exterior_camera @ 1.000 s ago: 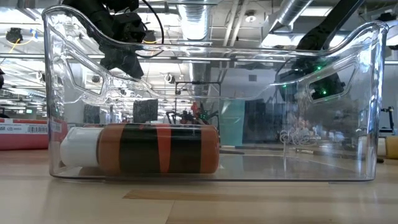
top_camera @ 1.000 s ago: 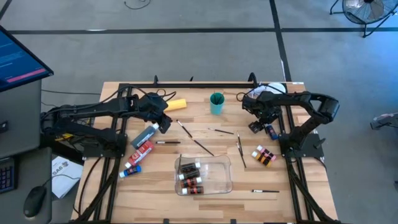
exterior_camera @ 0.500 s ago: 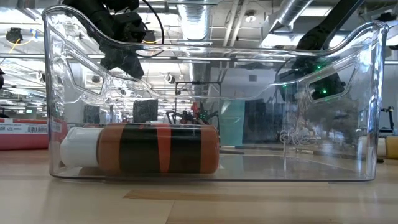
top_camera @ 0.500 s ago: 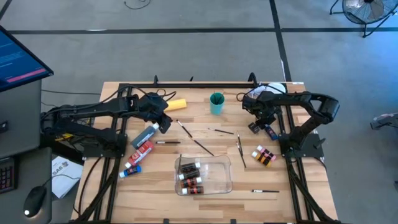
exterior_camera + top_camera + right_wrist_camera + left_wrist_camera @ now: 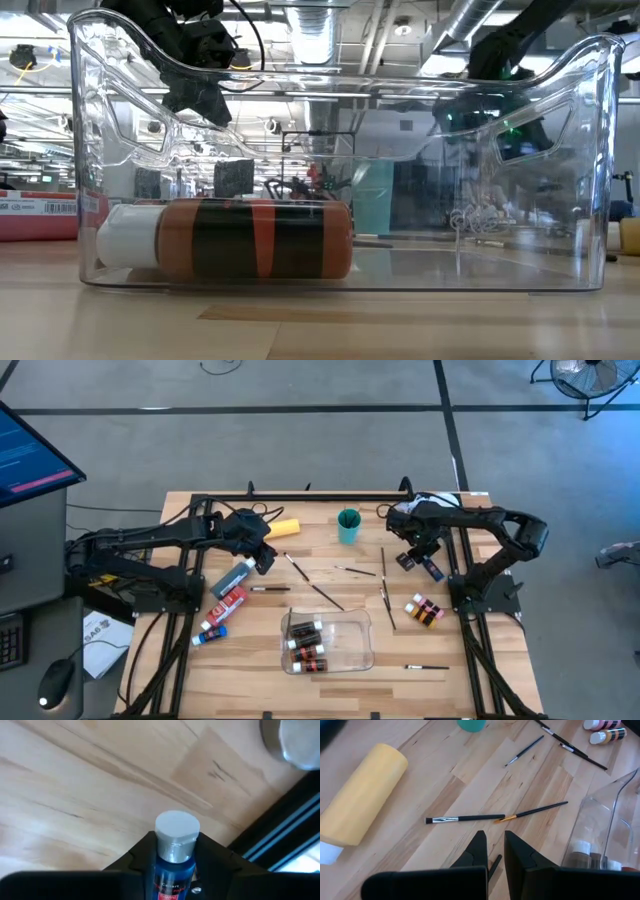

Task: Pick & Place Paint Supplies
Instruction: Put the blue paint bottle into the transparent bin

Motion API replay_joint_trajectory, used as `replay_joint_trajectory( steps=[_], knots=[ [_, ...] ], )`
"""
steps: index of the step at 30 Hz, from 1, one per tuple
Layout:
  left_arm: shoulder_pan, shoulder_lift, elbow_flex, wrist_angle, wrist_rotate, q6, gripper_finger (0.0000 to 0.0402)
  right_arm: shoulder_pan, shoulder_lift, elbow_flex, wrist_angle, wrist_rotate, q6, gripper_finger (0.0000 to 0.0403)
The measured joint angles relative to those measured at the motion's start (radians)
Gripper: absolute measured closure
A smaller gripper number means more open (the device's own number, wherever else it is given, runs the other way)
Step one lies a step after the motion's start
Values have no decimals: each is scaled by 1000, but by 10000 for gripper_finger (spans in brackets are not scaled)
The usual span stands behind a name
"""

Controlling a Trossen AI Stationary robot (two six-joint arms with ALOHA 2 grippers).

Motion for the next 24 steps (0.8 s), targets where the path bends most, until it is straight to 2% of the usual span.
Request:
replay_joint_trajectory(
  steps=[15,24],
  knots=[
    [0,0,0,21,4,-35,400,162,-124,238,23,-37,80,301],
    [0,0,0,218,159,-67,400,248,-199,315,91,-48,158,301]
  ],
)
